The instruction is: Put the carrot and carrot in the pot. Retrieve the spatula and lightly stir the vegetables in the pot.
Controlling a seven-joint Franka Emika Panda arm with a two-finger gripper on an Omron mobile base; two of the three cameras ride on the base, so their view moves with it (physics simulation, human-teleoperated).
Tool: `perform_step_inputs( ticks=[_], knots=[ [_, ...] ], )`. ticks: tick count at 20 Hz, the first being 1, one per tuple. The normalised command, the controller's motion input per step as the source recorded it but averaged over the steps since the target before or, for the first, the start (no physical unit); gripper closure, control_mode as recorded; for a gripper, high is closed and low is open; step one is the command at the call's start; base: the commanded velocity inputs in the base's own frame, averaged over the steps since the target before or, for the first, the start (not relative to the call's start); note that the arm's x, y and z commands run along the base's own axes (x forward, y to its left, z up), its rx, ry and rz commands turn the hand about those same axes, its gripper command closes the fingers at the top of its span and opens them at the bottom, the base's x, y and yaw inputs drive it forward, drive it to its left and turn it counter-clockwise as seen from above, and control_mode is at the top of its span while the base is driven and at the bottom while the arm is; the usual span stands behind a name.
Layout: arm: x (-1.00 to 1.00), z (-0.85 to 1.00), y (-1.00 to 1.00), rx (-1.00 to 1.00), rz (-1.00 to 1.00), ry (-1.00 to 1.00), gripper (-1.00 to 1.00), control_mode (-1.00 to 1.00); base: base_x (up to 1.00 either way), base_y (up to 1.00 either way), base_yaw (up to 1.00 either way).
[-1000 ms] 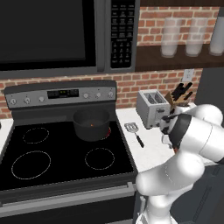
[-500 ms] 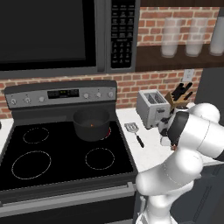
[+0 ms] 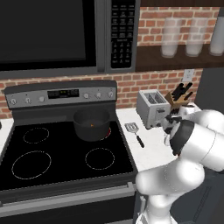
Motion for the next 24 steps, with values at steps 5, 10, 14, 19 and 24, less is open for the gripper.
perform_step_inputs(
  ticks=[5, 10, 14, 19, 24],
  knots=[
    [-0.77, 0.76, 0.08, 0.00, 0.00, -0.10, 1.00, -1.00, 0.00, 0.00, 0.00],
    [-0.53, 0.96, 0.43, 0.05, 0.00, -0.10, 1.00, -1.00, 0.00, 0.00, 0.00],
    [-0.29, 0.75, 0.75, 0.08, 0.01, -0.21, 1.00, -1.00, 0.00, 0.00, 0.00],
    [-0.05, 0.67, 0.73, 0.11, 0.03, -0.29, 1.00, -1.00, 0.00, 0.00, 0.00],
    [0.00, 0.76, 0.72, 0.16, 0.10, -0.08, 1.00, -1.00, 0.00, 0.00, 0.00]
  ],
)
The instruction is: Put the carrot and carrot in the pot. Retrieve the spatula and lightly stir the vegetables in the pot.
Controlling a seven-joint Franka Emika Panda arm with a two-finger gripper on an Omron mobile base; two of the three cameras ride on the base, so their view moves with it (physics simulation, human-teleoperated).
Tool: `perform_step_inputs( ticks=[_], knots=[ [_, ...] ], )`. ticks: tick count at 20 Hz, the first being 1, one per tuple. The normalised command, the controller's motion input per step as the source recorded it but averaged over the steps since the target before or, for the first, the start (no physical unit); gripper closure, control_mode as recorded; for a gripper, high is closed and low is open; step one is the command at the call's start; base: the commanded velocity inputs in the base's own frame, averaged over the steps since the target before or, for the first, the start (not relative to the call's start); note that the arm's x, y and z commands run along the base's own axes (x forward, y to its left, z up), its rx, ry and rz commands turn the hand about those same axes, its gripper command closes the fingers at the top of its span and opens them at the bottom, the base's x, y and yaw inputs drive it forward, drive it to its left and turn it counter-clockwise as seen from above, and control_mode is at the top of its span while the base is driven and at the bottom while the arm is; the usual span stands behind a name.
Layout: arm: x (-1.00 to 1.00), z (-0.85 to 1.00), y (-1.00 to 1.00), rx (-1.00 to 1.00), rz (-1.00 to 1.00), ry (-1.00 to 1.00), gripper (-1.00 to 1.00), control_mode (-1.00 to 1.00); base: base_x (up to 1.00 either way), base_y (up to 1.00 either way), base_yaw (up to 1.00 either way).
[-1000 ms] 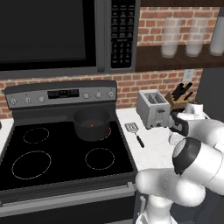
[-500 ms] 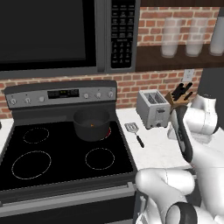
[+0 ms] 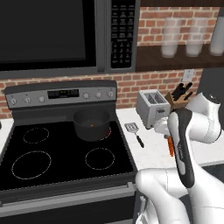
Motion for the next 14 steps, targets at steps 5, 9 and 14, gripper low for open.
perform_step_inputs(
  ticks=[5, 9, 14],
  knots=[
    [0.03, 0.59, 0.64, 0.12, 0.16, -0.15, 1.00, -1.00, 0.00, 0.00, 0.00],
    [0.23, 0.57, 0.57, 0.11, 0.07, -0.19, 1.00, -1.00, 0.00, 0.00, 0.00],
    [0.39, 0.43, 0.63, 0.04, 0.01, -0.03, 1.00, -1.00, 0.00, 0.00, 0.00]
  ],
)
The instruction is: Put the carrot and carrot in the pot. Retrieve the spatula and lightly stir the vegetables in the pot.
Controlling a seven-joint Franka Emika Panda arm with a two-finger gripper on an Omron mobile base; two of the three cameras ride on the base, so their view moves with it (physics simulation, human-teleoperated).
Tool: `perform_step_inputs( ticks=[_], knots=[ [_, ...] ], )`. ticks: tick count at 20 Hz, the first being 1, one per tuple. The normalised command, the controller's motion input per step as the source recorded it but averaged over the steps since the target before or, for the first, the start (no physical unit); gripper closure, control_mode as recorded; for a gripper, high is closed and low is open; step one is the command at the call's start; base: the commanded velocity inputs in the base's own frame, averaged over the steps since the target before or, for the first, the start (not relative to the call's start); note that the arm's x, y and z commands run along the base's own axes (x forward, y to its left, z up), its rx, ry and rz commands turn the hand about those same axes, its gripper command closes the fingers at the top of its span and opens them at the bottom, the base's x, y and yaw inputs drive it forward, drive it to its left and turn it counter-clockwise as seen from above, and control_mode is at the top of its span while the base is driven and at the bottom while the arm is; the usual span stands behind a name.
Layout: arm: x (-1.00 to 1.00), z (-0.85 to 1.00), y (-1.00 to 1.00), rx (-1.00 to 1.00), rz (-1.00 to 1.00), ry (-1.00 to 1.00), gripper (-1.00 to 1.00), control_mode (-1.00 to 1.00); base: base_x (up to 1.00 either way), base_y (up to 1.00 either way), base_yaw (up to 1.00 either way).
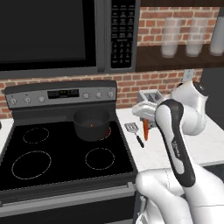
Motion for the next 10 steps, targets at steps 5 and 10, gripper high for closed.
perform_step_inputs(
  ticks=[5, 10],
  knots=[
    [0.62, 0.05, 0.63, 0.00, 0.00, 0.05, 1.00, -1.00, 0.00, 0.00, 0.00],
    [0.77, -0.02, 0.46, -0.02, -0.07, 0.00, 1.00, -1.00, 0.00, 0.00, 0.00]
  ],
)
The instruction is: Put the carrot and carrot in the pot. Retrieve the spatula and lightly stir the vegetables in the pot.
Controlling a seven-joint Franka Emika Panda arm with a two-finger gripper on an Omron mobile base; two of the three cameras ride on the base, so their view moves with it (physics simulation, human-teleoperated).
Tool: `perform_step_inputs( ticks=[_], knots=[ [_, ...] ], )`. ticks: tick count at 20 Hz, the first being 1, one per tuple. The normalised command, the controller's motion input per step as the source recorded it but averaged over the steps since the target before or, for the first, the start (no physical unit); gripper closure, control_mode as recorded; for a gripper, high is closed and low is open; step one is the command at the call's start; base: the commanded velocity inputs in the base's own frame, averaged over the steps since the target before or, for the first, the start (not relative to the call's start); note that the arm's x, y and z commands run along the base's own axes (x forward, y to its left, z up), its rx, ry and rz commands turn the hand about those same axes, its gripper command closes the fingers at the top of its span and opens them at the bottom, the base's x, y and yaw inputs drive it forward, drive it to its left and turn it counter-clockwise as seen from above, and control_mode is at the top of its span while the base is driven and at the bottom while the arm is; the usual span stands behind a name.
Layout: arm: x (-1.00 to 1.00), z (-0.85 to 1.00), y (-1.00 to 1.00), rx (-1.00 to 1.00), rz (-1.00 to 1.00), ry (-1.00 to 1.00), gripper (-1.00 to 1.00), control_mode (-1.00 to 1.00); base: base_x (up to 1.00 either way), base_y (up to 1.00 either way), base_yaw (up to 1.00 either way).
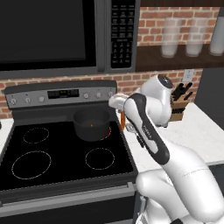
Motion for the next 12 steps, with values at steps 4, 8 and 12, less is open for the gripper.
perform_step_inputs(
  ticks=[4, 8, 12],
  knots=[
    [0.74, 0.00, 0.26, -0.01, -0.15, 0.00, 1.00, -1.00, 0.00, 0.00, 0.00],
    [0.60, -0.16, 0.41, -0.03, -0.21, 0.00, 1.00, -1.00, 0.00, 0.00, 0.00],
    [0.40, -0.18, 0.38, -0.08, -0.18, -0.01, 1.00, -1.00, 0.00, 0.00, 0.00]
  ],
)
